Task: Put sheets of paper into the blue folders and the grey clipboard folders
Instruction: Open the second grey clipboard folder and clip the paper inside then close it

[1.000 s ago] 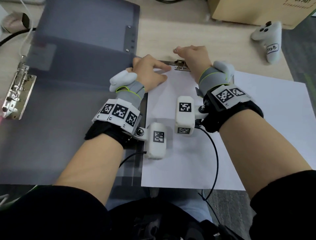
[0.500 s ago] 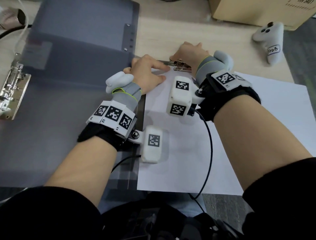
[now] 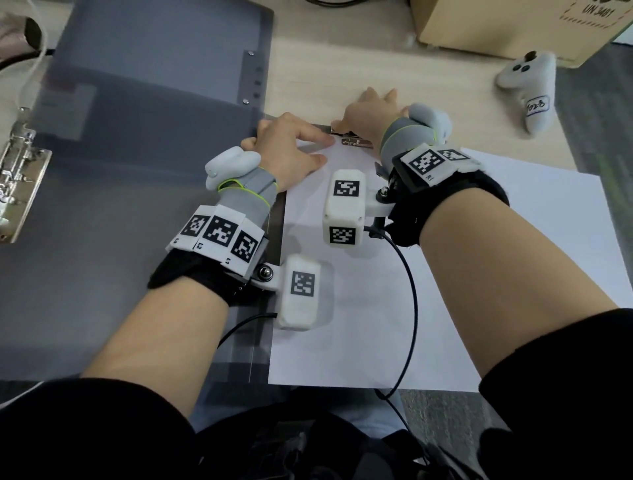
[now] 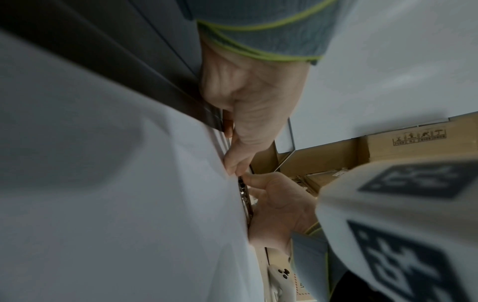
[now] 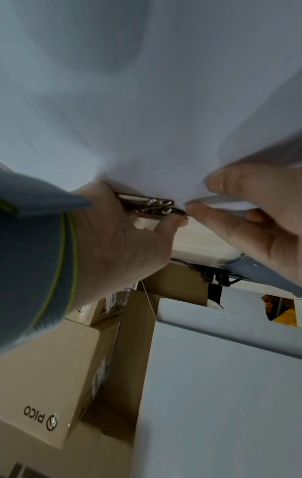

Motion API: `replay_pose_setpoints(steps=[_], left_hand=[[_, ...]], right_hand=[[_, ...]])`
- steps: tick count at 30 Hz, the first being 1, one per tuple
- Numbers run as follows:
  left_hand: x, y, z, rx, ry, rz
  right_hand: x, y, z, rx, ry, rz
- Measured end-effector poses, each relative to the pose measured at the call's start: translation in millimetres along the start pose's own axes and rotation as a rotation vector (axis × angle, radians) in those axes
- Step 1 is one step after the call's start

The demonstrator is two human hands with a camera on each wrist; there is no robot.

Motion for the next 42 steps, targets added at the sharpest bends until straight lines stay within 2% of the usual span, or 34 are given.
replay_pose_setpoints(steps=[4, 6, 10, 16, 19, 21, 25, 27, 29, 32, 35, 38, 42], left_hand=[[1, 0, 1, -0.006, -0.001, -0.010], [3, -2, 0, 0.004, -0.007, -0.005], [3, 2, -1, -0.002, -0.009, -0.026], [4, -1, -11, -0.020, 0.029, 0.023], [7, -3, -20, -0.137, 0.073, 0.037], [16, -12, -29, -0.243, 0.075, 0.093], [47, -36, -57, -0.385, 0.024, 0.190], [61, -46, -72, -0.382, -0.007, 0.185], [76, -58, -90, -0.342, -0.086, 0.177], [102, -88, -117, -0.354, -0.208, 0.223], [118, -109, -134, -0.433, -0.269, 0.250], [129, -126, -140, -0.450, -0.296, 0.275], [137, -141, -136, -0.469, -0.270, 0.296]], right_hand=[[-4, -3, -12, -0.211, -0.045, -0.104], [-5, -8, -25, -0.380, -0.085, -0.206], [3, -20, -32, -0.858, 0.049, -0.395], [33, -29, -46, -1.078, 0.143, -0.531], [52, -27, -56, -1.067, 0.143, -0.635], [65, -28, -65, -1.021, 0.122, -0.674], [99, -30, -89, -0.986, 0.099, -0.796], [114, -34, -98, -1.034, 0.116, -0.807], [129, -40, -102, -1.130, 0.168, -0.776], [157, -54, -124, -1.224, 0.159, -0.810], [182, -66, -151, -1.211, 0.088, -0.880], [209, -74, -179, -1.101, -0.001, -0.952], [245, -88, -221, -0.798, -0.267, -1.004]])
Point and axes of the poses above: each hand's wrist, its own x-axis away from the middle knuckle, its own y-axis out of the back of the hand, z = x × y, the point moved 10 cm from there along -x, towards the middle knuckle, and after that the axes turned 10 degrees about y, right-handed, at the moved point
